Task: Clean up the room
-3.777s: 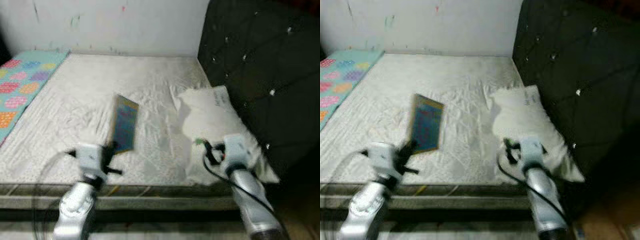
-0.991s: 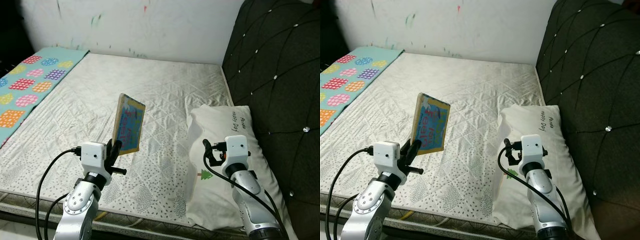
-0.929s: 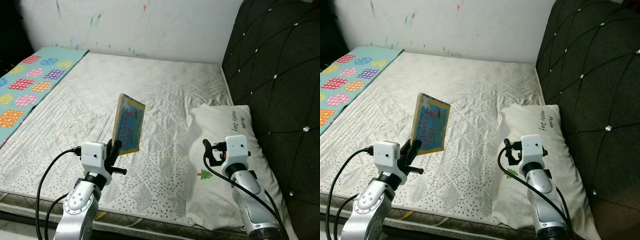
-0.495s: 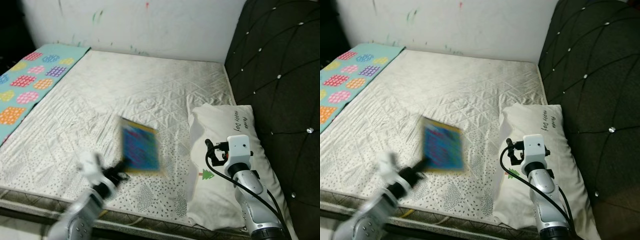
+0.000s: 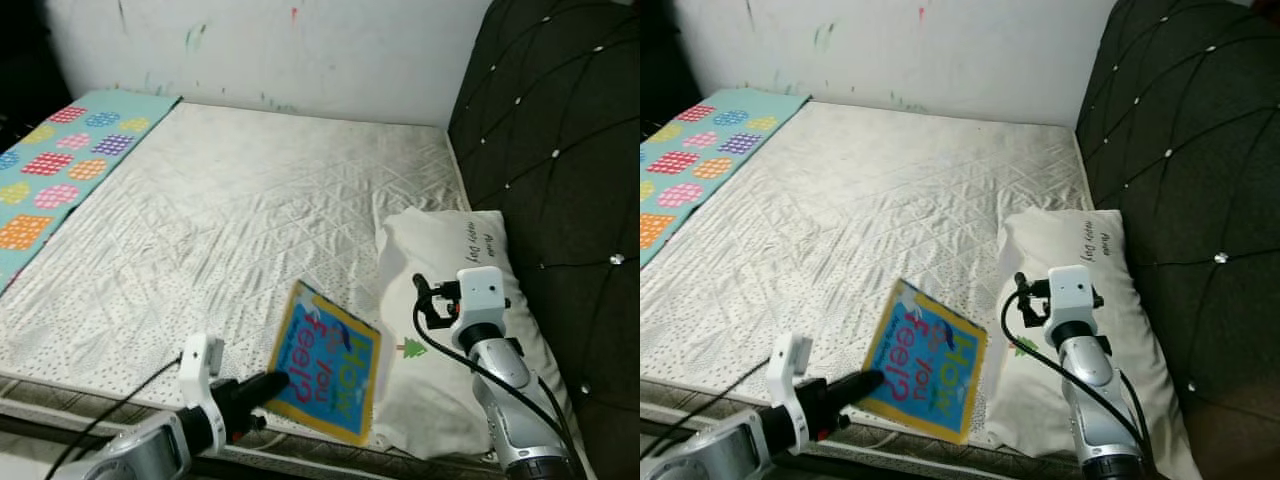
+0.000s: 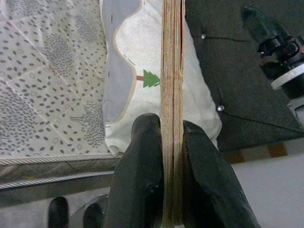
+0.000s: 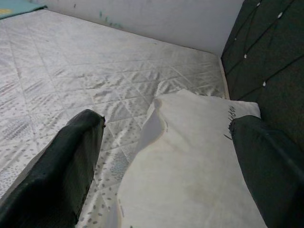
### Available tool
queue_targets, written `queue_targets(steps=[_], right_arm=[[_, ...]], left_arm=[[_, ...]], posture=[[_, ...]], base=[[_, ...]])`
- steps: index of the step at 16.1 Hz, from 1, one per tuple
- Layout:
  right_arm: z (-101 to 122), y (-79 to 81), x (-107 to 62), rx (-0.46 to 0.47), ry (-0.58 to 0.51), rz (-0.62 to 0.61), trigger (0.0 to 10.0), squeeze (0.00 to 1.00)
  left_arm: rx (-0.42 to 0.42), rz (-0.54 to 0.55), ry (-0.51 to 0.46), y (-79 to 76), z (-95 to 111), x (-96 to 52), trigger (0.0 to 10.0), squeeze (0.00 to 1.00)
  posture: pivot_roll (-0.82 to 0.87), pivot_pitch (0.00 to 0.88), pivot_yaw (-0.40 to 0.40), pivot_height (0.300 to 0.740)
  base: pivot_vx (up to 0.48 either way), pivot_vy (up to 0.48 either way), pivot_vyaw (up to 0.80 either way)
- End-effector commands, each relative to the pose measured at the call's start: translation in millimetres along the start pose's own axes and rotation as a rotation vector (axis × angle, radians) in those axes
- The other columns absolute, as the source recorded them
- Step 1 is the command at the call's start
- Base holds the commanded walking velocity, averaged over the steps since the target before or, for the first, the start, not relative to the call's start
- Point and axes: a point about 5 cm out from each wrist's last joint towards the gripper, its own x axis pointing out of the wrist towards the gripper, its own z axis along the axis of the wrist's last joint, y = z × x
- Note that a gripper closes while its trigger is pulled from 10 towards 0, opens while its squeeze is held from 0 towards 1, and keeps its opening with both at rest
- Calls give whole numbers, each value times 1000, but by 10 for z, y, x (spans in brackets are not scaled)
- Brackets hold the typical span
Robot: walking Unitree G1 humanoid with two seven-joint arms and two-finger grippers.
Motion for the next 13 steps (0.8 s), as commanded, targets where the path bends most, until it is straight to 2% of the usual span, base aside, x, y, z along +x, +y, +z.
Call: queue_targets(steps=[1,3,5,8,11,13], right_arm=[[32,-25,-12,0,-9,-17,10000,0],[30,-37,-18,2,-3,-13,10000,0],[16,-55,-32,-2,4,-7,10000,0],[0,-44,-16,-8,13,8,10000,0],[27,-41,-13,-2,-1,11,10000,0],[48,-45,-32,19,-16,6,10000,0]], left_arm=[[32,-6,-42,-37,91,-45,10000,0],[9,35,-41,16,65,-92,10000,0],[26,138,-140,151,146,-176,10000,0],[106,280,-223,353,283,-265,10000,0],[171,371,-354,454,497,-238,10000,0],[205,398,-459,441,643,-205,10000,0]], posture=[[-82,1,-17,740],[-85,3,-23,740],[-80,1,-46,740],[-72,0,-59,740],[-84,0,-58,740],[-98,4,-50,740]], base=[[0,0,0],[0,0,0],[0,0,0],[0,0,0],[0,0,0],[0,0,0]])
